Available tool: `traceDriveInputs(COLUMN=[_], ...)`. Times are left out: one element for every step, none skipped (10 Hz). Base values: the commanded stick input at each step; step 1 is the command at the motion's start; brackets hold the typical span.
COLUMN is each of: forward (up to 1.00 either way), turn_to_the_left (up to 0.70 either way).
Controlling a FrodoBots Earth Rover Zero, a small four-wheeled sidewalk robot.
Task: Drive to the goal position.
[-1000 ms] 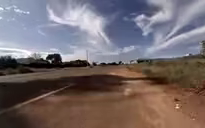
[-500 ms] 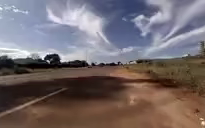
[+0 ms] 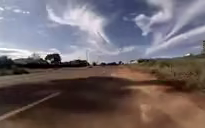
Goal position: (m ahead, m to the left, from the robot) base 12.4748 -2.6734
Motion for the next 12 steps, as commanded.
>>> traceDriveInputs(forward=[1.0,1.0,1.0,1.0,1.0,1.0,1.0,1.0,1.0,1.0,1.0,1.0], turn_to_the_left=[0.0,0.0,0.0,0.0,0.0,0.0,0.0,0.0,0.0,0.0,0.0,0.0])
